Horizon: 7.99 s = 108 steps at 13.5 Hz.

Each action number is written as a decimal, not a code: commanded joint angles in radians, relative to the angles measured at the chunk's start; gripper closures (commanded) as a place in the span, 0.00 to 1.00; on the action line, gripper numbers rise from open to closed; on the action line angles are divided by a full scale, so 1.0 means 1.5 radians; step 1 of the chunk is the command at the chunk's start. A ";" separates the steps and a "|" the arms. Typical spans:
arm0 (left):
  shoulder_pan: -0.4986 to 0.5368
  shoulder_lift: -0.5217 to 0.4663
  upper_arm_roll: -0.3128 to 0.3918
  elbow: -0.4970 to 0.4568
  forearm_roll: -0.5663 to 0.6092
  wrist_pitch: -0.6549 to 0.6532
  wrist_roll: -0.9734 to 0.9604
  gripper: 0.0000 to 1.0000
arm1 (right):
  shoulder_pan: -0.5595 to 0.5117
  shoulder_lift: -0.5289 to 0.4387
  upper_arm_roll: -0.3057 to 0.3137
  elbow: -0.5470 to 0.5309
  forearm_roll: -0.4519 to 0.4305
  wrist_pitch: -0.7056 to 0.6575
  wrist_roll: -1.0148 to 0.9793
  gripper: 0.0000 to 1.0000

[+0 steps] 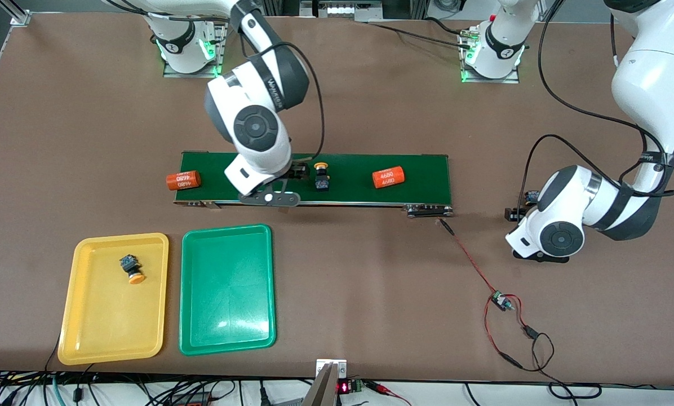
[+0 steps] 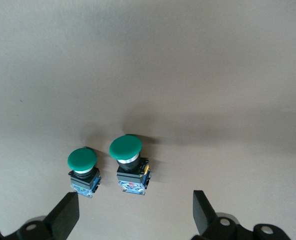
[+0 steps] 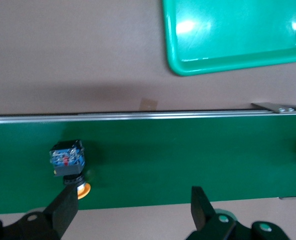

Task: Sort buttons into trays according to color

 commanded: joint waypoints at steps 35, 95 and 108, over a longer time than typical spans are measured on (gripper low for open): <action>-0.040 0.045 -0.231 -0.065 -0.015 -0.047 0.080 0.85 | -0.147 0.102 -0.096 0.063 0.025 0.051 -0.136 1.00; -0.191 -0.306 0.431 -0.288 -0.345 0.306 0.675 0.74 | -0.173 -0.097 -0.079 0.076 -0.005 -0.182 -0.230 0.00; -0.362 -0.284 0.190 -0.249 -0.349 0.236 0.460 0.74 | -0.118 -0.061 -0.070 0.050 -0.013 -0.089 -0.222 0.00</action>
